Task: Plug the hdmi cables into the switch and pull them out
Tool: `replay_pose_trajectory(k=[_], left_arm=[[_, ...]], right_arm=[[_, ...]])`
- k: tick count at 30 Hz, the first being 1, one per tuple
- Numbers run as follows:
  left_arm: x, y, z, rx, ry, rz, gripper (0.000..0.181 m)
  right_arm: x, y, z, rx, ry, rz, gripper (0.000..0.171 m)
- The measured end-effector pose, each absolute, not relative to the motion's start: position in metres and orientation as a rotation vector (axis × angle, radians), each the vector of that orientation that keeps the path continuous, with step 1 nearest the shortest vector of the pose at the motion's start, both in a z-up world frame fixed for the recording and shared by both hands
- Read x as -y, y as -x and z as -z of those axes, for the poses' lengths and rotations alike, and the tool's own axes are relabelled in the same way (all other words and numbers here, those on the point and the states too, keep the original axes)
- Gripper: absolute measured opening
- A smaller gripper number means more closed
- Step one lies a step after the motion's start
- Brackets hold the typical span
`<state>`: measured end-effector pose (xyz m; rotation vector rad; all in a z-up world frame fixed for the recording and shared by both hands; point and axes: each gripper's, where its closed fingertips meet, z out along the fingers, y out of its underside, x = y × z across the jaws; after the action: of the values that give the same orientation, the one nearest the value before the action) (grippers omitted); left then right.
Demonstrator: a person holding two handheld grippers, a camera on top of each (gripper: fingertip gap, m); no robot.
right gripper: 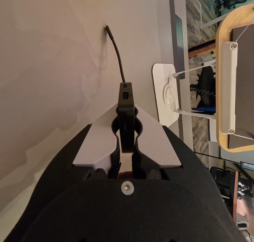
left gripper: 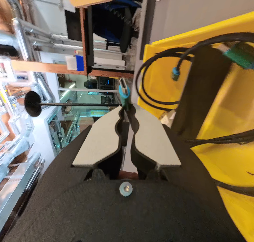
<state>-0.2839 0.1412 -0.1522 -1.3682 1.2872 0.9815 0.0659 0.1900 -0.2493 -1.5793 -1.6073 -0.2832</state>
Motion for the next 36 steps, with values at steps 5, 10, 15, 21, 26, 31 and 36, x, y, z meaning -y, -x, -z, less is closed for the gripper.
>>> replay_pose_trajectory(k=[5,10,15,21,26,31,36], left_arm=[[-0.15,0.298,0.09,-1.121,1.354,-1.054,0.007],[-0.153,0.307,0.044,-1.041,1.323,-1.116,0.007],[-0.153,0.282,0.012,-1.017,1.333,-1.109,0.008],[-0.163,0.183,0.01,-1.119,1.346,-0.995,0.009],[-0.175,0.095,0.069,-1.275,1.392,-0.868,0.007],[-0.18,0.056,0.127,-1.365,1.426,-0.803,0.007],[-0.181,0.052,0.154,-1.389,1.422,-0.785,0.007]], right_arm=[[-0.193,-0.066,0.228,1.498,1.537,0.222,0.011],[-0.191,-0.068,0.211,1.438,1.484,0.179,0.011],[-0.192,-0.071,0.201,1.4,1.476,0.178,0.012],[-0.198,-0.085,0.199,1.347,1.547,0.203,0.012],[-0.209,-0.112,0.227,1.442,1.641,0.45,0.012],[-0.202,-0.117,0.284,1.658,1.738,0.555,0.013],[-0.181,-0.111,0.316,1.81,1.867,0.497,0.038]])
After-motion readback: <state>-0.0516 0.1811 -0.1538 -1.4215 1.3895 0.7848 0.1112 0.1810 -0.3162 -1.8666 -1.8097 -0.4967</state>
